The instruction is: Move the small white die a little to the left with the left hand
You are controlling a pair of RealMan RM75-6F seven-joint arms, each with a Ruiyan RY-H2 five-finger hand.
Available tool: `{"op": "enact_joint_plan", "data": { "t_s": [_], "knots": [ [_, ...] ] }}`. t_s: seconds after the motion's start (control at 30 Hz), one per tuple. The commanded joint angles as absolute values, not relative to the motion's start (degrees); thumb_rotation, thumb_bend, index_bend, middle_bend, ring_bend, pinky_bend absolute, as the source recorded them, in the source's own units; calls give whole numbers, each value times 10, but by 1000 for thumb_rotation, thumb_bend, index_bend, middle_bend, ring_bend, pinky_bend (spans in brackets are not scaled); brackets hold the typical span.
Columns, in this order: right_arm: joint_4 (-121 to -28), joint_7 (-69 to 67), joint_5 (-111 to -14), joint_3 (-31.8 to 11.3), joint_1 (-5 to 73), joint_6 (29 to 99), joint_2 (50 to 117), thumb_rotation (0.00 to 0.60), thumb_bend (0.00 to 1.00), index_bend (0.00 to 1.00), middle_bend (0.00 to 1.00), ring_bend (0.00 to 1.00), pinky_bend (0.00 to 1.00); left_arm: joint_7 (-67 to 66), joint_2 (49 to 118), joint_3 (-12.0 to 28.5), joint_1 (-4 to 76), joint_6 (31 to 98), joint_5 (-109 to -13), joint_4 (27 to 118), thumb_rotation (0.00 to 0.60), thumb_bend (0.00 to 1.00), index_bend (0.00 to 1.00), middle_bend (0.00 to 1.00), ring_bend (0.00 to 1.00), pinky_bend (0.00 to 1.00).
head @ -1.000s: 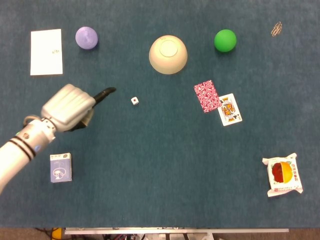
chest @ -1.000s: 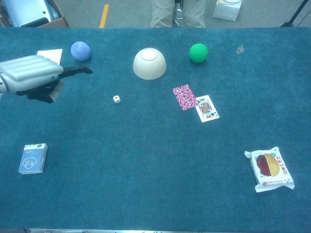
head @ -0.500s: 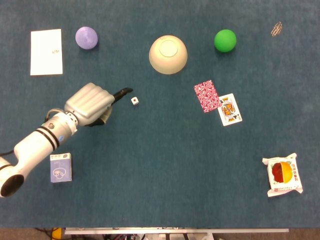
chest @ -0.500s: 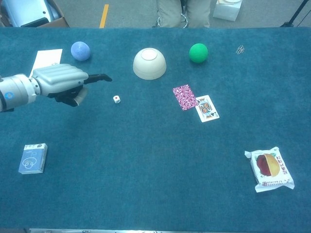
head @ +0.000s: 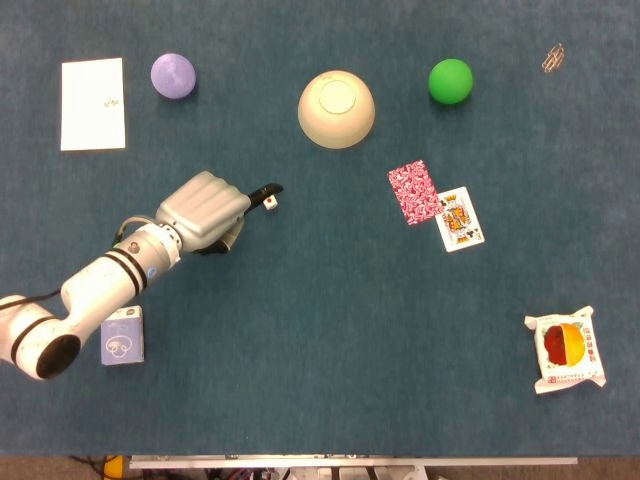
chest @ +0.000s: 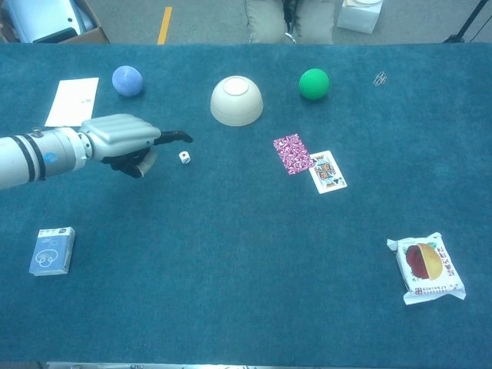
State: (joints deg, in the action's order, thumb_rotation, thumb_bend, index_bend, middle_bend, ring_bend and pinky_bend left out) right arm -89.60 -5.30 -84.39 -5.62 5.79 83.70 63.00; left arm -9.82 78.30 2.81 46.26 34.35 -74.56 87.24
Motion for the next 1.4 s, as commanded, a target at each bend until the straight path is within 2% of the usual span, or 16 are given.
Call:
{"op": "enact_joint_plan", "data": {
  "t_s": [0.03, 0.63, 1.4],
  "knots": [
    [-896, -54, -844, -56, 58, 837, 630, 600, 302, 305, 222, 111, 233, -100, 790, 26, 466, 342, -738, 867, 600, 1000, 19, 1000, 1000, 1000],
    [-896, -57, -842, -55, 52, 844, 627, 600, 302, 305, 222, 111, 233, -112, 831, 8, 486, 327, -698, 824, 600, 1000, 19, 1000, 1000, 1000],
    [-903, -50, -847, -53, 48, 851, 627, 600, 302, 305, 222, 111, 233, -126, 798, -20, 476, 356, -704, 864, 600, 1000, 59, 1000, 1000, 1000]
  ]
}}
